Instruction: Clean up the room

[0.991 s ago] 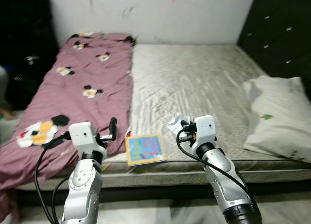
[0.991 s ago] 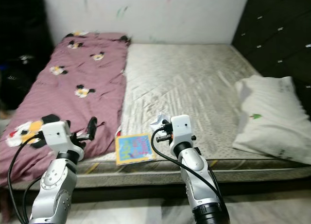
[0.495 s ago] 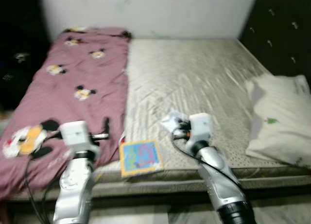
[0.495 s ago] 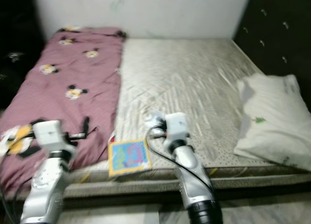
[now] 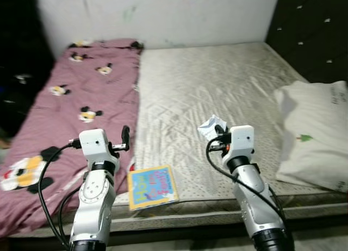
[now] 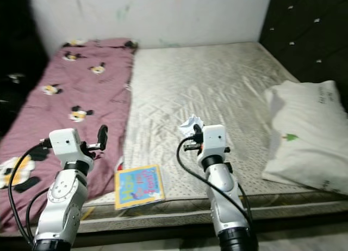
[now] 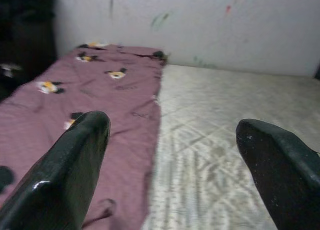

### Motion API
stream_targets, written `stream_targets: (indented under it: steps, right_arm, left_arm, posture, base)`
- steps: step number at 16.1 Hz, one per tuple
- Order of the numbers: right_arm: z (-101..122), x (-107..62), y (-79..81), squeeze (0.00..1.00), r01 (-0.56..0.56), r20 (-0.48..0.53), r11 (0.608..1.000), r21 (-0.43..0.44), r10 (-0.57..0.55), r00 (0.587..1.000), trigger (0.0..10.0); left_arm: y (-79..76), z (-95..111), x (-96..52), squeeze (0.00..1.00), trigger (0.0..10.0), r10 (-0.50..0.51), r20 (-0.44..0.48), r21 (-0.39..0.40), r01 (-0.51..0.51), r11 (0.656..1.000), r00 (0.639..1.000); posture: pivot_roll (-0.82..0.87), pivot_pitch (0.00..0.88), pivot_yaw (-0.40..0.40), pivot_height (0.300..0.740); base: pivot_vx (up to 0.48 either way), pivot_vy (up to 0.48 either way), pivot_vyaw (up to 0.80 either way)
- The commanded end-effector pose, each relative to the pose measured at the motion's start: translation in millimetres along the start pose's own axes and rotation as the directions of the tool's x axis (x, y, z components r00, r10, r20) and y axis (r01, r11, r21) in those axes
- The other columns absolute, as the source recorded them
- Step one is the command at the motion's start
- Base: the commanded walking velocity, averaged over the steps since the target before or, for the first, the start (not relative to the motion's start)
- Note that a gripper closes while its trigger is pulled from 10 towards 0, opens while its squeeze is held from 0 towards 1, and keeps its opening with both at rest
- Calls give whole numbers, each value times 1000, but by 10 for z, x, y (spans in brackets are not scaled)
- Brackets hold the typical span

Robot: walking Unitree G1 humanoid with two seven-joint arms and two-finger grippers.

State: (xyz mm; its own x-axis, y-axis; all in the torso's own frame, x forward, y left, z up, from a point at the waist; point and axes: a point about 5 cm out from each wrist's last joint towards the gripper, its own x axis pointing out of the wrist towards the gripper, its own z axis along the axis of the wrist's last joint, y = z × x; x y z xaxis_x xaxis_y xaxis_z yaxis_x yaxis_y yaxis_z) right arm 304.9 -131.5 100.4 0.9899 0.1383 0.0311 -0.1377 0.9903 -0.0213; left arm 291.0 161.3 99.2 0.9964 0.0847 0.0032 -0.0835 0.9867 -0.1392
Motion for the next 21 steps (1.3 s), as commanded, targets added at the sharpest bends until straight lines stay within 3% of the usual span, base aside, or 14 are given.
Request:
stream_targets:
  steps: [1, 5, 8, 13, 17, 21]
  right_arm:
    - [18, -35, -17, 0, 23, 24, 1000, -10, -23, 999, 10000]
    - [-69, -90, -71, 0, 47, -7, 998, -34, -47, 999, 10000]
    - [-108, -75, -67, 0, 15, -29, 998, -56, -17, 999, 10000]
    - [-80, 160, 236, 0, -181, -58, 981, -74, 177, 983, 10000]
    - [-15, 249, 527, 0, -306, -46, 949, -73, 304, 952, 10000]
    - [-64, 215, 527, 0, -301, -59, 953, -34, 299, 953, 10000]
  left_arm:
    - [-26, 38, 59, 0, 10000, -13, 12, 27, 13, 1000, 1000]
    - [-90, 46, 162, 0, 10000, -37, 4, 25, 37, 999, 999]
    - [-115, 16, 144, 0, 10000, -30, 4, 13, 29, 999, 1000]
    - [86, -4, -125, 0, 10000, 137, 35, -20, -137, 990, 990]
    - [302, 40, -343, 0, 10000, 247, 47, 32, -248, 968, 968]
    - [441, -29, -488, 0, 10000, 283, 11, 45, -283, 958, 959]
  posture:
    - [-73, 0, 122, 740]
    - [-107, 0, 147, 740]
    - [-95, 0, 104, 740]
    - [42, 0, -44, 740]
    - [125, 45, -112, 740]
    - [124, 48, -124, 740]
  base:
    - [0, 0, 0]
    - [0, 0, 0]
    - [0, 0, 0]
    - [0, 0, 0]
    - [0, 0, 0]
    - [0, 0, 0]
